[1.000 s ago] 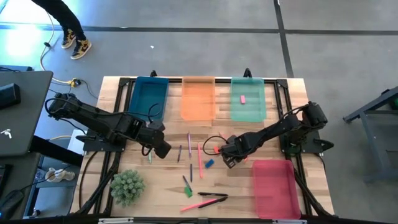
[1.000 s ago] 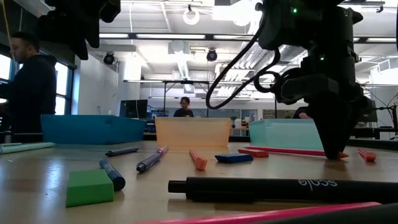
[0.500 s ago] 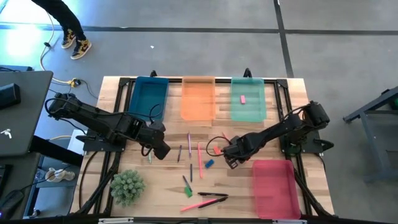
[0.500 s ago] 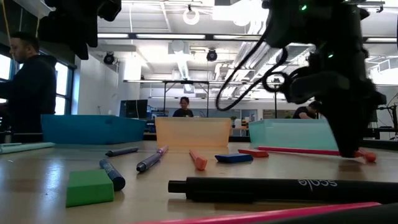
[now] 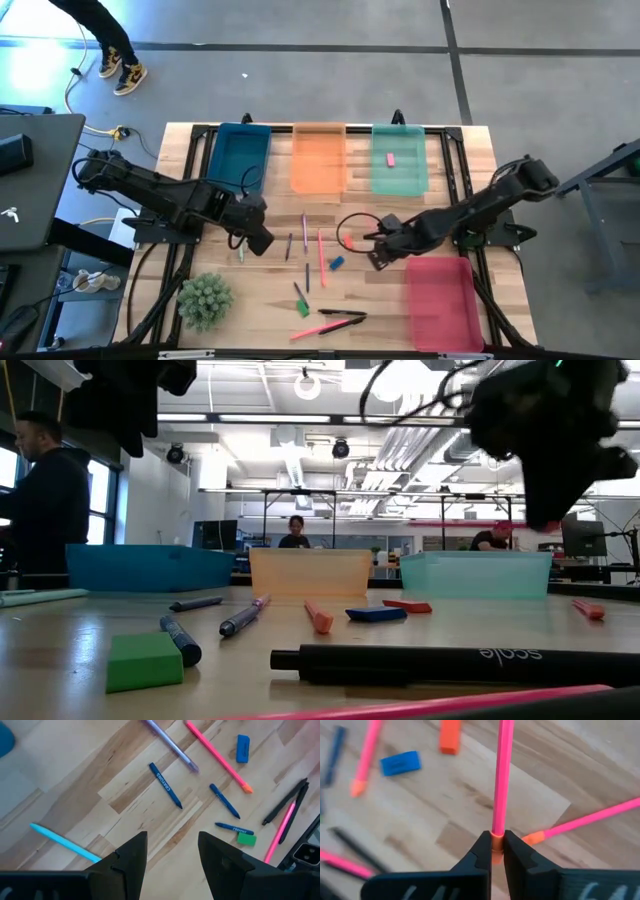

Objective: Sort crayons/erasers/pens/pencils in bins
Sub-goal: Put the top center pink pencil into the pink bin

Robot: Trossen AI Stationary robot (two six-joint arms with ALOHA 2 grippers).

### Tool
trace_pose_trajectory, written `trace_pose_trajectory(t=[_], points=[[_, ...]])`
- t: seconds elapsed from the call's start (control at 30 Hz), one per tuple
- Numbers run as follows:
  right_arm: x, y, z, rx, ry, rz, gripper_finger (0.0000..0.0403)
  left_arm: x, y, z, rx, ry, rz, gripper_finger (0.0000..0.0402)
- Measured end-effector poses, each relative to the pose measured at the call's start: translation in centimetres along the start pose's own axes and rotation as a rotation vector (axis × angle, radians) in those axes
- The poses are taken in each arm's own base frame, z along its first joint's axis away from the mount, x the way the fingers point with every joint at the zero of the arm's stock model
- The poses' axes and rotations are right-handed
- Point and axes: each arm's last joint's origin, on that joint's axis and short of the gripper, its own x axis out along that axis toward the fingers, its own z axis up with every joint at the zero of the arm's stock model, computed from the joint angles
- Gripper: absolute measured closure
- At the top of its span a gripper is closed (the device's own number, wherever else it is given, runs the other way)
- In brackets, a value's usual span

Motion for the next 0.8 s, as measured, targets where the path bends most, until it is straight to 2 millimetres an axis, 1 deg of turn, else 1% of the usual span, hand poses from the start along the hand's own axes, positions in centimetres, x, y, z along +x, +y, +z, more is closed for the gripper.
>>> trace_pose_trajectory(t=[0.13, 0.33, 0.6, 0.7, 0.8], points=[[-2.3, -0.3, -0.8, 0.013, -0.036, 0.079, 0.0397, 0.1, 0.3, 0.6, -0.020, -0.021, 0.014, 0.0236], [-5.1, -1.0, -2.6, 0.022, -0.012, 0.168, 0.0397, 0.2, 1.0, 2.1, -0.081, -0.095, 0.043, 0.0236], [-7.4, -2.1, -5.8, 0.008, 0.064, 0.223, 0.0397, 0.2, 1.6, 3.6, -0.123, -0.142, 0.031, 0.0236], [-7.9, -2.4, -7.4, 0.014, 0.099, 0.234, 0.0397, 0.2, 1.9, 4.1, -0.146, -0.152, 0.037, 0.0236], [-8.3, -2.8, -9.2, 0.012, 0.144, 0.238, 0.0397, 0.2, 1.9, 4.7, -0.173, -0.201, 0.026, 0.0236]])
